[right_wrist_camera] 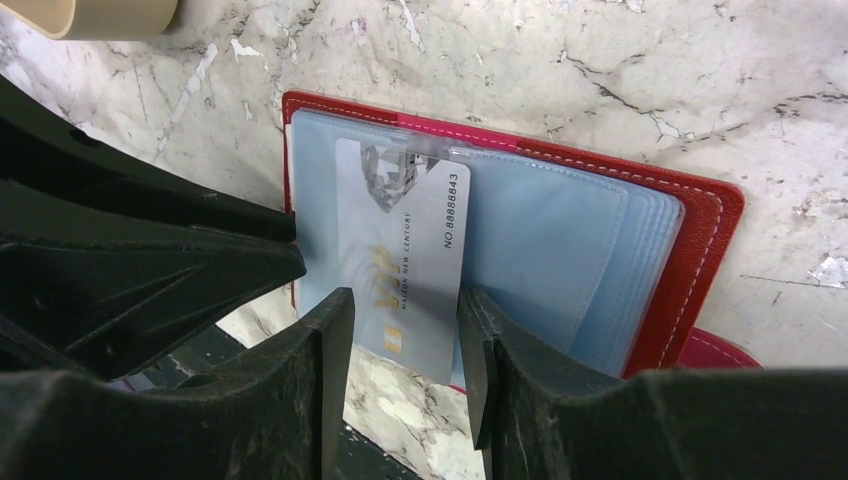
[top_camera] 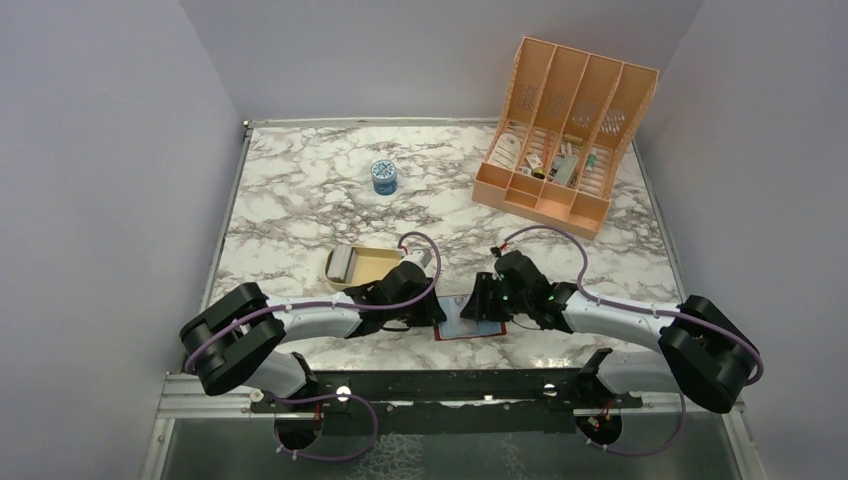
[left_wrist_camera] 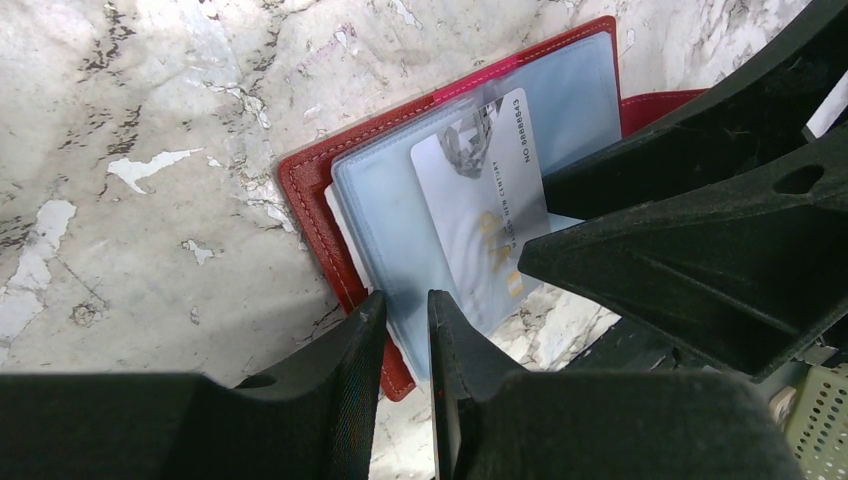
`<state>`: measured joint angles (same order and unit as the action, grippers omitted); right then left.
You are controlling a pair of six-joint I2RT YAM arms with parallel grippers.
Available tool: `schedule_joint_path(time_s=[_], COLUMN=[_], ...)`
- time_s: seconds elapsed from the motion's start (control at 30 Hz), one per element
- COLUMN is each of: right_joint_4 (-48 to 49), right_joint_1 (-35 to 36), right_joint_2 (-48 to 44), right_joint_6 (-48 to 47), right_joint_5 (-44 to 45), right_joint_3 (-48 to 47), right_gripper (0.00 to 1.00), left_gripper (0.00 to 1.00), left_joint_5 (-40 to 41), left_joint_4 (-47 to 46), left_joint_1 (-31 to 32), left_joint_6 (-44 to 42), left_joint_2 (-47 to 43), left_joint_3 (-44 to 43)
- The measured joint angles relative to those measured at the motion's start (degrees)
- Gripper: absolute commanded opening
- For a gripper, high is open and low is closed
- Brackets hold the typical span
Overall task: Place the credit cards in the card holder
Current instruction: Insert the credit card into the card holder.
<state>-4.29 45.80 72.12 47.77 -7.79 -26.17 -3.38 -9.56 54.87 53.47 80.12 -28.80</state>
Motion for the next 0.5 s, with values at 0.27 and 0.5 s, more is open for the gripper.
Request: schedule_joint_path(time_s=[0.27,0.5], right_joint_4=[-3.6,-5.2], right_joint_1=[0.0,0.0], right_joint_2=[-0.6,-0.6], right_joint_6=[-0.1,-0.3], right_joint_5=[0.3,0.4], right_joint_3=[-0.8,-1.0], right_gripper=[0.32,0.22], left_gripper=[0.25,0.25], left_joint_5=[0.0,-0.1], left_joint_4=[-0.1,-0.2], left_joint_1=[0.0,0.0], left_joint_6=[0.0,0.0], left_joint_2=[0.1,0.5], left_joint_3=[0.0,0.0])
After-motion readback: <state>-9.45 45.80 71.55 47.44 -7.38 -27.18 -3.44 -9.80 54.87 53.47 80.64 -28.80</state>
